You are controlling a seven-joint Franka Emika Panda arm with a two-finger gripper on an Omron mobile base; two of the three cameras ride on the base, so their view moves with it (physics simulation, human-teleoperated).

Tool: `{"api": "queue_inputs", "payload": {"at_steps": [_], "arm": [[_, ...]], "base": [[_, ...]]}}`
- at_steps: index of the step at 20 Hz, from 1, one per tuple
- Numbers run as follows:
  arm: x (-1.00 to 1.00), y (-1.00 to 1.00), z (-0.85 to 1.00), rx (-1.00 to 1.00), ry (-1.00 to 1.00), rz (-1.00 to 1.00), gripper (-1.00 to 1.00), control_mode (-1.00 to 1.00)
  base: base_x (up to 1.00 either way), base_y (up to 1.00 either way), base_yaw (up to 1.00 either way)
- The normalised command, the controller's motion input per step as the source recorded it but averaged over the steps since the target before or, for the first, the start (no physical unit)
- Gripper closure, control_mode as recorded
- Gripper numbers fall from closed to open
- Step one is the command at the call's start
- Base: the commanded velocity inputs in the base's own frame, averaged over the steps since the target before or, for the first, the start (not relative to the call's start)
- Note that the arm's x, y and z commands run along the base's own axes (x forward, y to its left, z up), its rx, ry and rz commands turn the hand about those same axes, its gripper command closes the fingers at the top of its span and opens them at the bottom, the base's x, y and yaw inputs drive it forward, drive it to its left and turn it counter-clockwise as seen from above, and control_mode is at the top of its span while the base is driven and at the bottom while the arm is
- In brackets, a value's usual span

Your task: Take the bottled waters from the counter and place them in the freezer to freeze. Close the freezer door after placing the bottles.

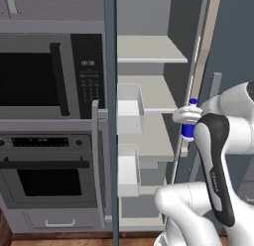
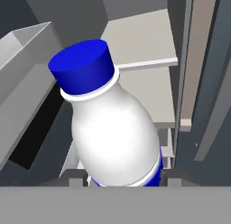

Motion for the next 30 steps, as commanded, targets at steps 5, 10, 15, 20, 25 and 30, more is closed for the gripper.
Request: {"api": "queue_inputs", "payload": {"at_steps": [5, 10, 15, 20, 25, 30], "arm": [[0.70, 0.11, 0.00, 0.00, 0.00, -0.10, 1.00, -1.00], [0.63, 0.00, 0.00, 0.00, 0.00, -0.02, 1.00, -1.00], [0.68, 0.00, -0.02, 0.00, 0.00, -0.02, 1.00, -1.00], [0.64, 0.00, 0.00, 0.00, 0.00, 0.00, 1.00, -1.00], [0.62, -0.05, 0.00, 0.00, 0.00, 0.00, 1.00, -1.00], [0.49, -0.13, -0.03, 0.00, 0.00, 0.00, 1.00, -1.00]], "base": [[0.00, 0.00, 0.00], [0.00, 0.00, 0.00], [0.00, 0.00, 0.00], [0.00, 0.00, 0.00], [0.00, 0.00, 0.00], [0.00, 0.00, 0.00]]}}
